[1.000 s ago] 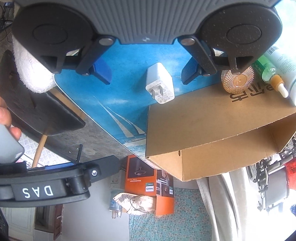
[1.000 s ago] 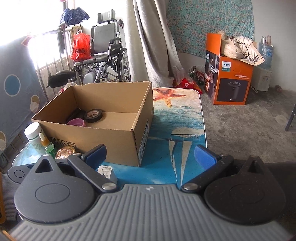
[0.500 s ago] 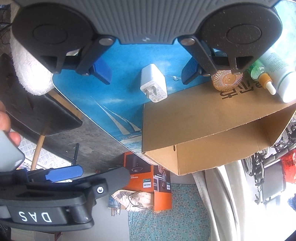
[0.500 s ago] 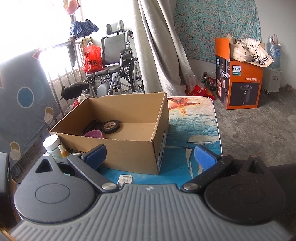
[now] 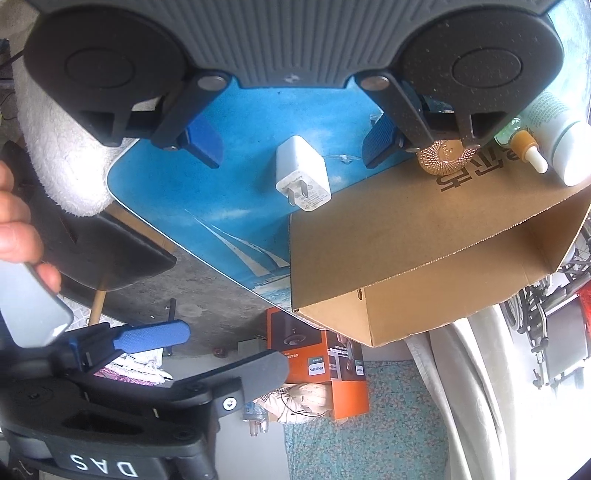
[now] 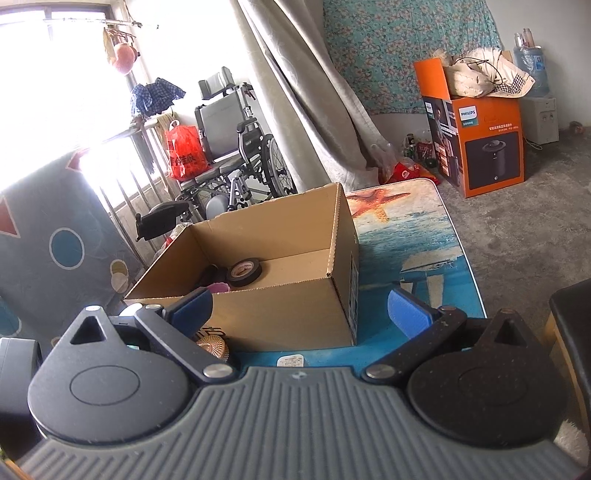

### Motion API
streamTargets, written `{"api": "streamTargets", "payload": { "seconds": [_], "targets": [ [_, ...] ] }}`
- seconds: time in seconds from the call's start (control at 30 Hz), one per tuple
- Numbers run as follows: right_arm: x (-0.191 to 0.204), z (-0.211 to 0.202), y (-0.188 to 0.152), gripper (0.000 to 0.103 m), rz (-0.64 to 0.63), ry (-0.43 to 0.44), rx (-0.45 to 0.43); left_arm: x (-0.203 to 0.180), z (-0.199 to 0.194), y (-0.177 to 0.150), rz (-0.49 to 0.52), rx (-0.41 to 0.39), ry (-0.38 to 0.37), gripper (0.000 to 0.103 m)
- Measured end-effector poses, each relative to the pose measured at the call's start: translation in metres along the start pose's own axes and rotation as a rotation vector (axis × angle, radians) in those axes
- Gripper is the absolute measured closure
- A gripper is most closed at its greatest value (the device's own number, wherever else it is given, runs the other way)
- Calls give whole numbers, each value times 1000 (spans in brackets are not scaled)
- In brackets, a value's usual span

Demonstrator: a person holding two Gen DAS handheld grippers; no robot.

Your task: Organize rigid objects

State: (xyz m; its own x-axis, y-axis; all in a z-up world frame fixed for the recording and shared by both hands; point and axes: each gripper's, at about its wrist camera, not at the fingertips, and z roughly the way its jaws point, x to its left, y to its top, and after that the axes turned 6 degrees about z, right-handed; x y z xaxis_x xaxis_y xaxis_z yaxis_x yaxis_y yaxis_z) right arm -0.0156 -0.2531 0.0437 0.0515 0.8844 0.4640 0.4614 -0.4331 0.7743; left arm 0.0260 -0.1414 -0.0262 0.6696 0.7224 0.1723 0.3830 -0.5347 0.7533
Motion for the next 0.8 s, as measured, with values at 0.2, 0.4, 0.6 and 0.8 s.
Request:
{"api": "streamTargets", "payload": {
  "seconds": [0.2,0.4,0.6,0.8],
  "targets": [
    [0,17,-3,1,56,-11,16,3,3,-1,30,-7,-16,20],
    [0,34,-3,1,61,16,53,3,8,-4,22,-6,-20,20],
    [-11,46,-4,1,112,41,78,3,13,-5,40,-10,-7,20],
    [-33,54,-4,1,165,51,93,6,21,-4,33,-6,11,23]
  ]
}}
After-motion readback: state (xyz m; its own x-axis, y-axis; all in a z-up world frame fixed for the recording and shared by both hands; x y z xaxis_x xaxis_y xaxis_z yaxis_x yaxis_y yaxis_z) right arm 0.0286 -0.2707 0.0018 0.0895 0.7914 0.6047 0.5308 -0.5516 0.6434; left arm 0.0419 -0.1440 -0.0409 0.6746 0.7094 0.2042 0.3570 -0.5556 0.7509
